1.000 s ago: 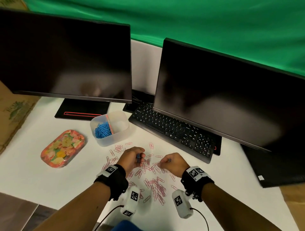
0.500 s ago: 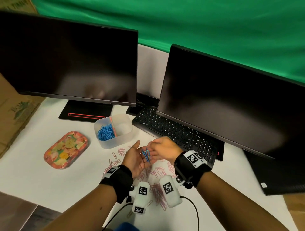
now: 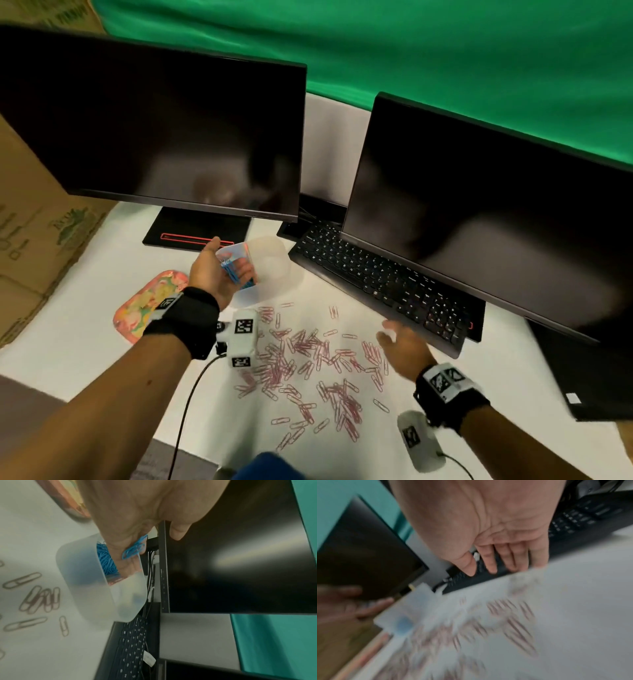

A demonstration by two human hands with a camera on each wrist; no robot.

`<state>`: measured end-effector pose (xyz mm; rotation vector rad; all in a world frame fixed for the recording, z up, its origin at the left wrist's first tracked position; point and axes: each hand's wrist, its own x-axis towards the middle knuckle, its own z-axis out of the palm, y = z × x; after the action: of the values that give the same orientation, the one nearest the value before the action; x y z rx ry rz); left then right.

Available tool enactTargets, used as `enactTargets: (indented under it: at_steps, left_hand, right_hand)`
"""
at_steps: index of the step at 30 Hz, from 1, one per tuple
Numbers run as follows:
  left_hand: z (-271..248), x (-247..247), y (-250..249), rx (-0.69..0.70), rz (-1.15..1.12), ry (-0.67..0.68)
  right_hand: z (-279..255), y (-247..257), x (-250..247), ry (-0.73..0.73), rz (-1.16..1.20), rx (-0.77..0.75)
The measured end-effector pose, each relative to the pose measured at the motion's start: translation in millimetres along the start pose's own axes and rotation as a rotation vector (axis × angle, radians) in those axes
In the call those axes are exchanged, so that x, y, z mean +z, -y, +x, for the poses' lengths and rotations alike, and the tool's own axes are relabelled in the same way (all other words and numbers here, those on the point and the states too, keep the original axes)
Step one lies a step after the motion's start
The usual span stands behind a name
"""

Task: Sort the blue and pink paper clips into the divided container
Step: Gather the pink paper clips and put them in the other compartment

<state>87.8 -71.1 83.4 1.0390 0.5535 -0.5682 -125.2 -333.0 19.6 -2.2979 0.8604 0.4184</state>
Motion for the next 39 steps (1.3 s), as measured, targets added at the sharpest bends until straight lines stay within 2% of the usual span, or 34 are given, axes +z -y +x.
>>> enactTargets:
  at_steps: [4,6,8,11,13,16,18,20,21,24,26,30,32,35,39]
  left_hand:
    - [13.4,-0.7,1.0,0.048,0.119,-0.091]
    - [17.6,0.0,4.4,0.082,0.174,-0.132]
    - [18.1,-1.7,6.3,0.143,0.239,-0.184]
    - [5.5,-7.4,8.9,0.367,0.378,-0.173]
    - [-8.3,-17.6,15.4,0.524,0.568,-0.102]
    - [-20.4,-47.6,33.1,0.567,0.923,0.078]
    - [-14.9,-76.3,49.3,0.542,1.284,0.161]
    - [-7.5,-101.9,69.9,0.472,1.63,0.176]
    - [-3.7,-110.3,80.6,0.438,1.721,0.195]
    - [4.4,-109.5,102.8,0.471,1.827,0.287]
    - [10.5,-91.5,110.0,0.495,1.866,0.34]
    - [18.6,-55.8,120.6,0.421,1.994,0.399]
    - [18.0,-50.0,125.7,0.421,2.018,0.47]
    - [12.1,-61.2,132.3,0.469,2.06,0.63]
    - [4.6,-90.1,131.8,0.61,2.103,0.817]
  right_hand:
    - [-12.6,-16.2,53.2,-0.013,-0.146,0.101]
    - [-11.7,-13.4,69.9,-0.019,-0.17,0.095]
    - [-11.1,-6.6,83.0,-0.017,-0.176,0.006]
    - [-15.6,4.4,97.1,0.063,-0.217,-0.184]
    - [-19.3,9.0,103.2,0.147,-0.245,-0.327]
    - [-19.1,12.9,100.9,0.238,-0.213,-0.478]
    - [-8.8,15.9,91.0,0.184,-0.205,-0.468]
    - [7.8,20.5,81.0,0.083,-0.206,-0.371]
    - [16.8,23.6,77.3,0.06,-0.211,-0.32]
    - [38.9,37.5,78.4,0.1,-0.305,-0.281]
    - [47.6,51.6,86.2,0.138,-0.366,-0.327]
    - [53.4,81.4,101.6,0.204,-0.443,-0.446]
    - [51.4,88.8,105.8,0.245,-0.533,-0.527]
    - [38.4,82.9,105.9,0.308,-0.622,-0.662]
    - [17.2,56.4,98.8,0.385,-0.699,-0.783]
